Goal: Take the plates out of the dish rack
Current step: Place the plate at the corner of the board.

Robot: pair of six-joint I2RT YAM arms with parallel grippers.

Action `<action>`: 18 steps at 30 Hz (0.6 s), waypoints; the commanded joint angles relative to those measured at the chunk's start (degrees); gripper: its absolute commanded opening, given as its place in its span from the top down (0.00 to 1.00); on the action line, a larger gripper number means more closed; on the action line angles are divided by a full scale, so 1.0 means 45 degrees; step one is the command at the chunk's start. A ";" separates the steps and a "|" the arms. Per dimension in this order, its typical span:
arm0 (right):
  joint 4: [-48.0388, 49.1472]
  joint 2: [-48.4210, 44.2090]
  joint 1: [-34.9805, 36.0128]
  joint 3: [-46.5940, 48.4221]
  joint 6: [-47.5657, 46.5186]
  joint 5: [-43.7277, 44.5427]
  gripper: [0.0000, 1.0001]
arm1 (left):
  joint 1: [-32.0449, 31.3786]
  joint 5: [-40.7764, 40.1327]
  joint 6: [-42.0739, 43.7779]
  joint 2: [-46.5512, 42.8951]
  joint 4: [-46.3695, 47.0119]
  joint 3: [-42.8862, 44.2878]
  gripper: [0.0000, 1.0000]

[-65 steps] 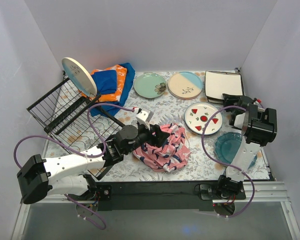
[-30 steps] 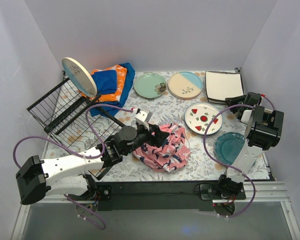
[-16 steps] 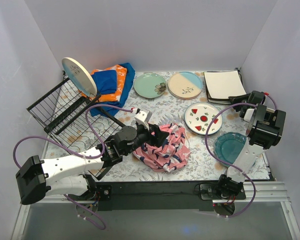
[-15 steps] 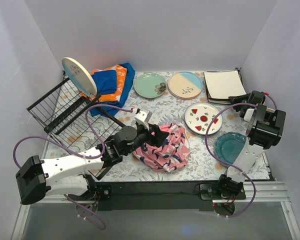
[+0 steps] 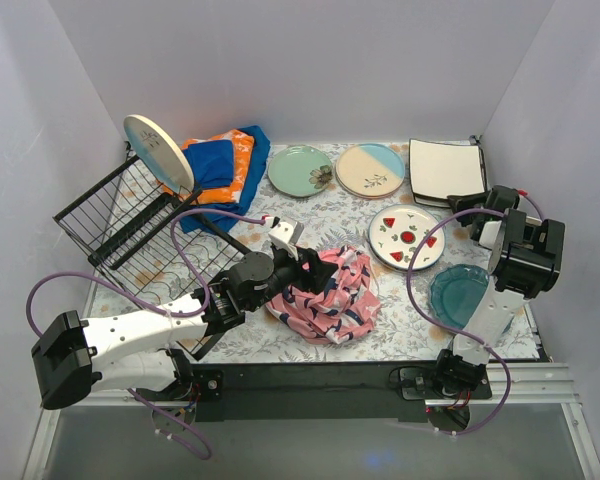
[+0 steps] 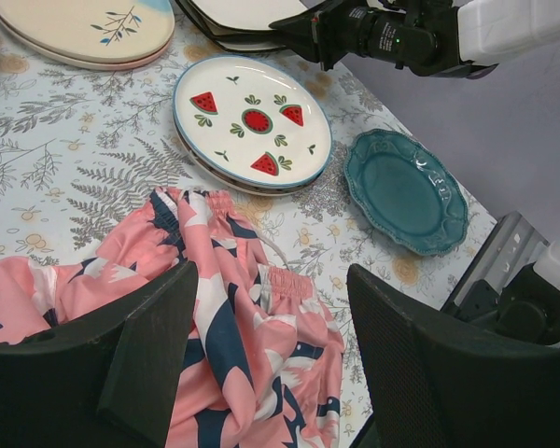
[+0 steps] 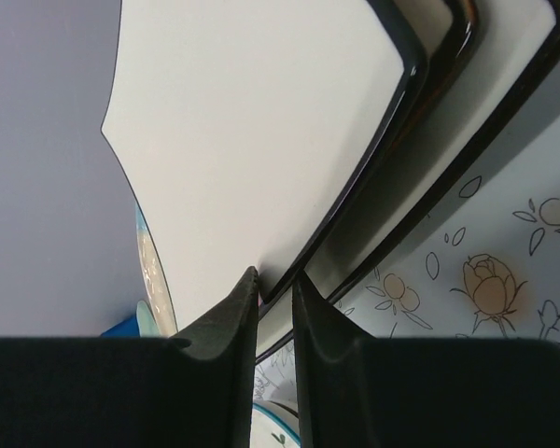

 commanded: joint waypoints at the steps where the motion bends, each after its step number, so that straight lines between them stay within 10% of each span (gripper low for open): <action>1: 0.0285 -0.0615 0.0357 -0.0264 -0.0548 0.0264 0.92 | -0.0065 -0.0297 0.0155 -0.0483 0.0099 -0.0113 0.36; 18: -0.0787 -0.1690 0.0103 -0.0459 -0.1349 0.0833 0.66 | -0.0084 -0.0375 0.0155 -0.0620 0.0079 -0.0132 0.36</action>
